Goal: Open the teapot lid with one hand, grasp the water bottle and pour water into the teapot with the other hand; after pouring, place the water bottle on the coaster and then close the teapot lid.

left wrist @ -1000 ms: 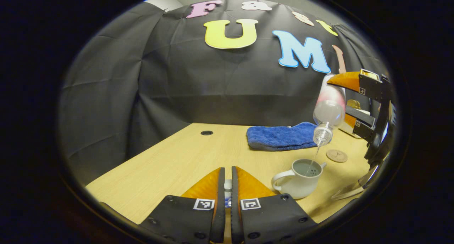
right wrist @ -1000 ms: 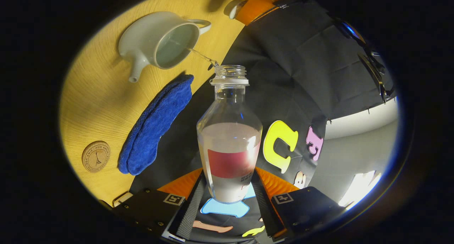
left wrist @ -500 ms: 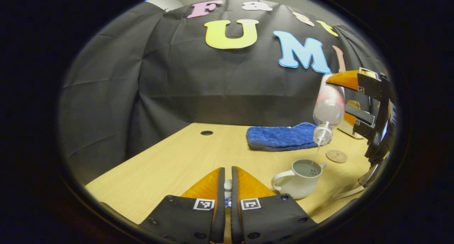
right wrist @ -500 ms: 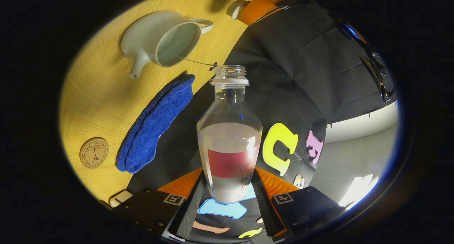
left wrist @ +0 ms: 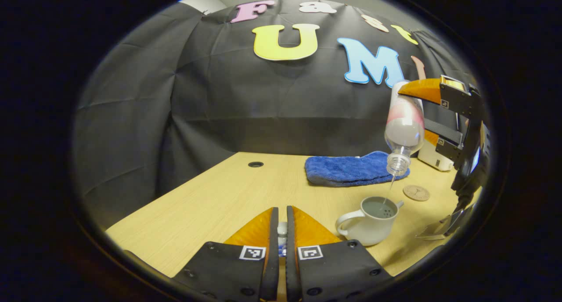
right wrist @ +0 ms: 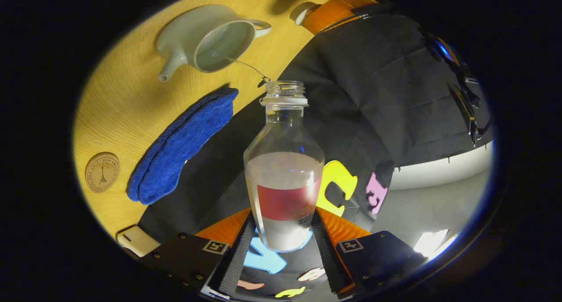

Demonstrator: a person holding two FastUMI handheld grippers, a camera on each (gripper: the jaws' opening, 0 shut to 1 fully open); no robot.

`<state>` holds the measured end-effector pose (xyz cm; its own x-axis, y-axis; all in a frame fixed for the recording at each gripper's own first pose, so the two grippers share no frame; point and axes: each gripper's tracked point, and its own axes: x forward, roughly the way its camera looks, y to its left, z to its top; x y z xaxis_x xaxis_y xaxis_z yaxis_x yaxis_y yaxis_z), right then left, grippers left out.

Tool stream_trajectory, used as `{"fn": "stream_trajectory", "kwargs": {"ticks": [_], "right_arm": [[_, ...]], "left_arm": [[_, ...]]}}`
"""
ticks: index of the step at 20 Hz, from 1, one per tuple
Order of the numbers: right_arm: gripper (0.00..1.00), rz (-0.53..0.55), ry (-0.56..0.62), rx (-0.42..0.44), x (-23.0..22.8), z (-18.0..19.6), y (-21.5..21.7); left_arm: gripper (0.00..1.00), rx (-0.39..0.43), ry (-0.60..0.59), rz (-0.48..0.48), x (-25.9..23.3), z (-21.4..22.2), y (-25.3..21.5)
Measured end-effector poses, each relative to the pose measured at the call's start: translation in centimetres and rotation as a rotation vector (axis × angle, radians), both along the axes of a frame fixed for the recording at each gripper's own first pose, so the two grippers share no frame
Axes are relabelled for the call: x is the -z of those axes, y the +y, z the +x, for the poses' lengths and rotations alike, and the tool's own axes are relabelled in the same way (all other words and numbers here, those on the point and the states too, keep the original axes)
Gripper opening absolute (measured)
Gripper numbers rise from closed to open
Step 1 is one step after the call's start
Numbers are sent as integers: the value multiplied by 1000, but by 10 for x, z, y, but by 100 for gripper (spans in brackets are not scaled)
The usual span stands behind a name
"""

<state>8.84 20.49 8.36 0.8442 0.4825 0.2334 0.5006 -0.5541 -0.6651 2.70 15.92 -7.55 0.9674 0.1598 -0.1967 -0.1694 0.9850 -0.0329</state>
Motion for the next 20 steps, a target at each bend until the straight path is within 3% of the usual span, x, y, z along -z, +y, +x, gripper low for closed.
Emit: {"fn": "stream_trajectory", "kwargs": {"ticks": [6,8,9,13,20], "right_arm": [[76,-15,9,-10,4,-1,2],[72,20,53,9,13,3,-3],[76,52,80,19,17,4,-8],[76,267,268,67,53,11,-29],[76,789,658,117,106,8,-51]], "left_arm": [[12,1,-1,-3,1,-1,0],[12,-1,-3,-5,0,-2,1],[12,-2,-4,-8,1,-1,1],[12,-2,-17,-20,-2,-2,3],[13,-9,-32,-8,-11,-6,6]]}}
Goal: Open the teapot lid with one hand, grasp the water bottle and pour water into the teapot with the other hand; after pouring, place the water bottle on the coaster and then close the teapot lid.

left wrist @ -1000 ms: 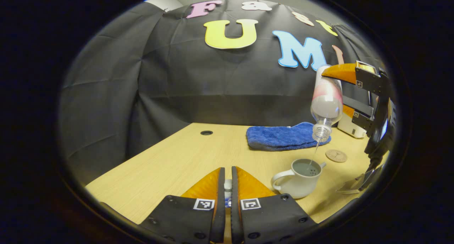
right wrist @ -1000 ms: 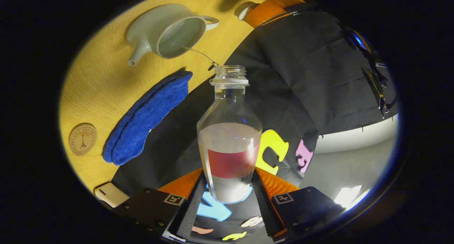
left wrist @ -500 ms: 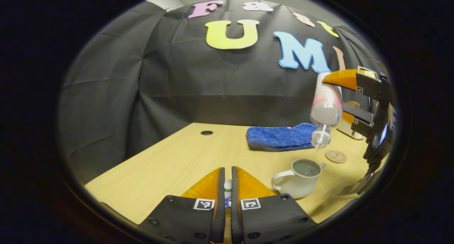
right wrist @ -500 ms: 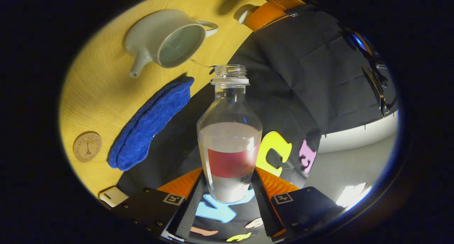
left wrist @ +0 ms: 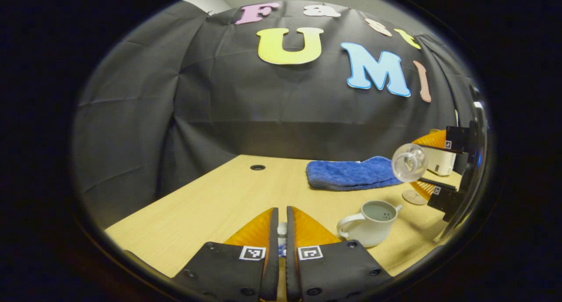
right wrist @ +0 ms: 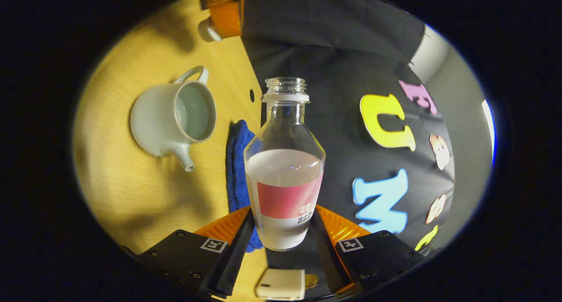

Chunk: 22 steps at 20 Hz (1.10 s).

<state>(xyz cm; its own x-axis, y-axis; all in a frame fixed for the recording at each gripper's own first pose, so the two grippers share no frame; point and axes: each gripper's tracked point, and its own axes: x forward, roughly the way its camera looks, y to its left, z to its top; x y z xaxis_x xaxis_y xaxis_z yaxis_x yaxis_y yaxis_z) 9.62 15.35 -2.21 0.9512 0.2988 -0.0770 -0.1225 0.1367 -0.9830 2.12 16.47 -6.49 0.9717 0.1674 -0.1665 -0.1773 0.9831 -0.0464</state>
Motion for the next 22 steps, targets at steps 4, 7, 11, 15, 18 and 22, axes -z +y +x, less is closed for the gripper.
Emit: {"fn": "stream_trajectory", "kwargs": {"ticks": [4,7,11,15,18,22], "right_arm": [[77,240,154,46,10,-8,-11],[77,401,238,111,12,2,-36],[77,664,369,181,15,14,-72],[77,900,462,228,15,30,-92],[77,1021,506,252,21,39,-103],[77,1148,593,276,40,46,-108]], "left_arm": [[14,3,-6,4,-5,-2,-3],[14,8,-13,4,-10,-4,-8],[14,12,-27,7,-18,-6,-12],[14,16,-29,6,-21,-6,-16],[14,15,-28,5,-21,-7,-18],[14,15,-32,-7,-24,-6,-20]]}}
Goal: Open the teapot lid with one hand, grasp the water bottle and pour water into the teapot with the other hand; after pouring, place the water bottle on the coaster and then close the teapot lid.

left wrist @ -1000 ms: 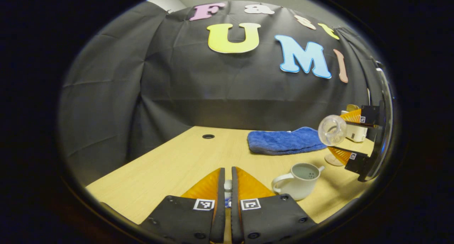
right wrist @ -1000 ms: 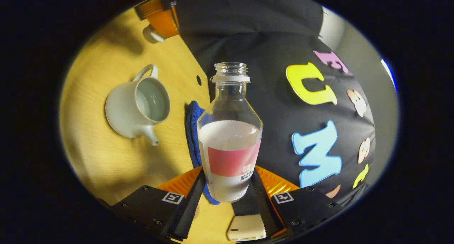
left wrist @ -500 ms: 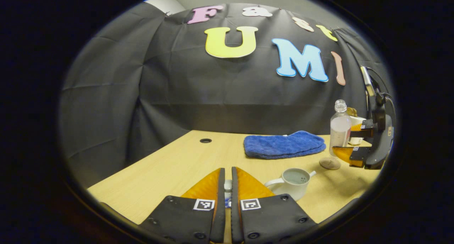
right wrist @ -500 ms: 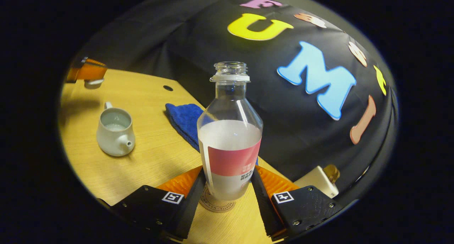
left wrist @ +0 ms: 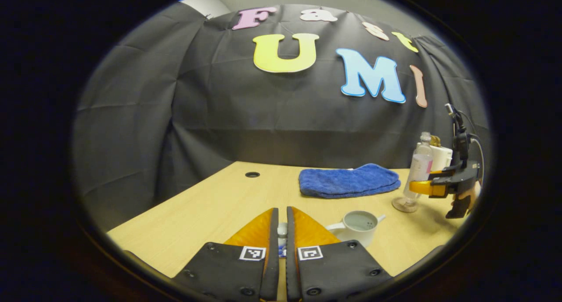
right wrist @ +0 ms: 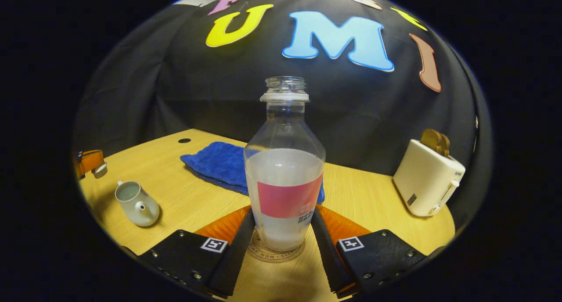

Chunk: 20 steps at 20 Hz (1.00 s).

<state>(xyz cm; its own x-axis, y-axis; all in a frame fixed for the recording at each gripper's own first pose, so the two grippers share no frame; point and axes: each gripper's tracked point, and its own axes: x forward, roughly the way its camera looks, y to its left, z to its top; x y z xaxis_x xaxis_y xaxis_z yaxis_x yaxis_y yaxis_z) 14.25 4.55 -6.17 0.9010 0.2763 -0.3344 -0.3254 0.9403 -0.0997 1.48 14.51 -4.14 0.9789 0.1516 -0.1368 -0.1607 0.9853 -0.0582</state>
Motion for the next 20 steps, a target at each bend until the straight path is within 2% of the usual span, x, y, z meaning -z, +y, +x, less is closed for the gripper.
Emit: {"fn": "stream_trajectory", "kwargs": {"ticks": [4,9,11,16,20], "right_arm": [[77,84,41,4,11,3,3],[77,40,18,6,13,5,3],[78,13,57,17,23,3,2],[92,42,69,31,27,3,-4],[96,75,53,51,18,-8,-18]], "left_arm": [[14,14,-8,1,-6,0,-6],[14,39,-21,0,-15,4,-18],[14,51,-20,-1,-16,6,-25],[13,78,-35,1,-27,11,-40],[14,121,-49,-4,-35,23,-61]]}}
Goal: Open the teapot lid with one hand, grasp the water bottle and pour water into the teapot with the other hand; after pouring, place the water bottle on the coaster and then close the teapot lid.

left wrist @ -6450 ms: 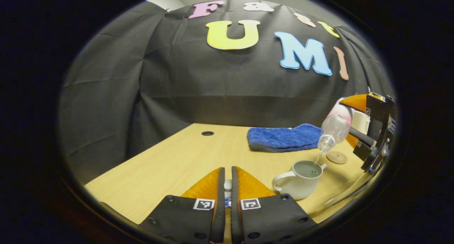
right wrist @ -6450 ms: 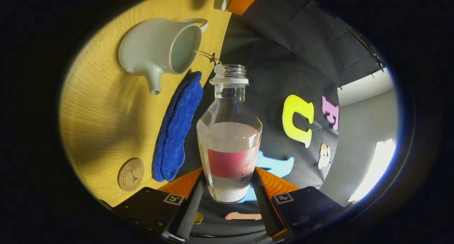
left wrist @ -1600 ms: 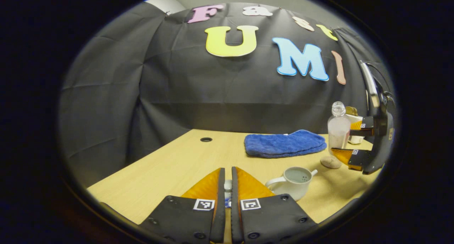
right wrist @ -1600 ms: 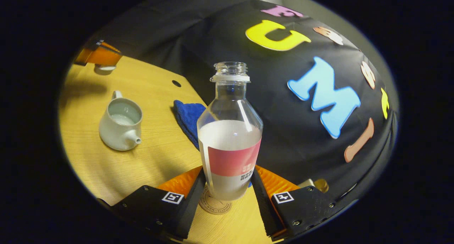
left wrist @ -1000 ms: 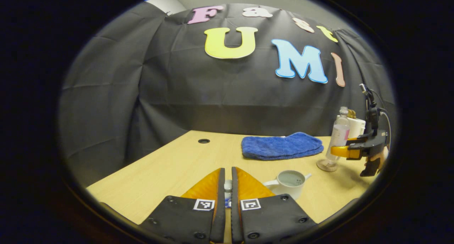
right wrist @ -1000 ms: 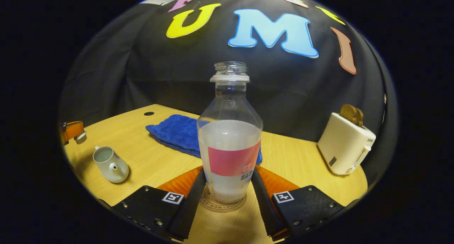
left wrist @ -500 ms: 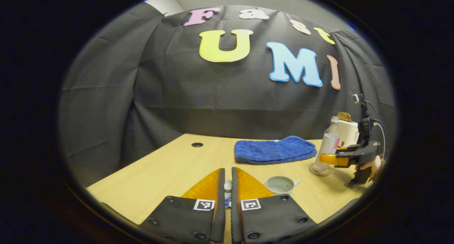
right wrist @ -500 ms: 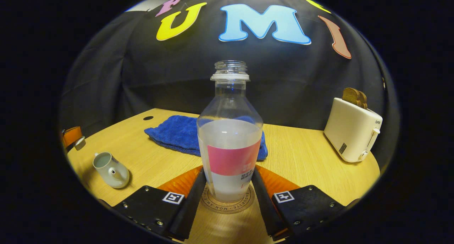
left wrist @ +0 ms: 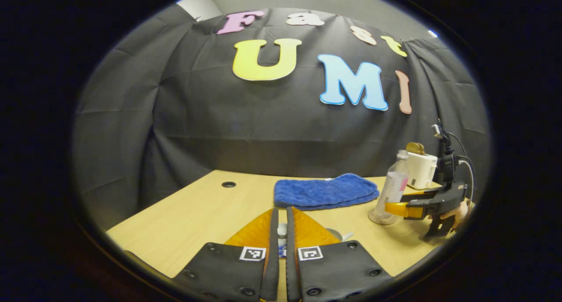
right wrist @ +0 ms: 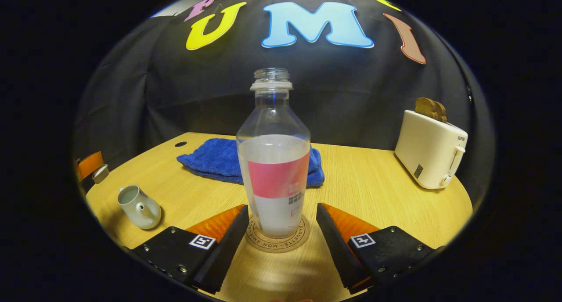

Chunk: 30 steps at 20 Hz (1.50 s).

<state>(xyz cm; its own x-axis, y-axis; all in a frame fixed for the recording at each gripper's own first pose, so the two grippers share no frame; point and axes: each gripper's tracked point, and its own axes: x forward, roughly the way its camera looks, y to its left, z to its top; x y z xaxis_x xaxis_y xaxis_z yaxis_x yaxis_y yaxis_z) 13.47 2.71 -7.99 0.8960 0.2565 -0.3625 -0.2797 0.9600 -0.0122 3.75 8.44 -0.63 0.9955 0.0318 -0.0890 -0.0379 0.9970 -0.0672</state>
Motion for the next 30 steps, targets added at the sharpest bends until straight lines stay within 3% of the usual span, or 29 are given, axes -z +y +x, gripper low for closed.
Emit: {"fn": "stream_trajectory", "kwargs": {"ticks": [9,30], "right_arm": [[96,48,-51,-2,-25,-39,-20],[96,95,-93,7,-39,-58,-34]], "left_arm": [[13,87,28,7,19,37,-49],[12,68,65,62,51,45,-65]]}}
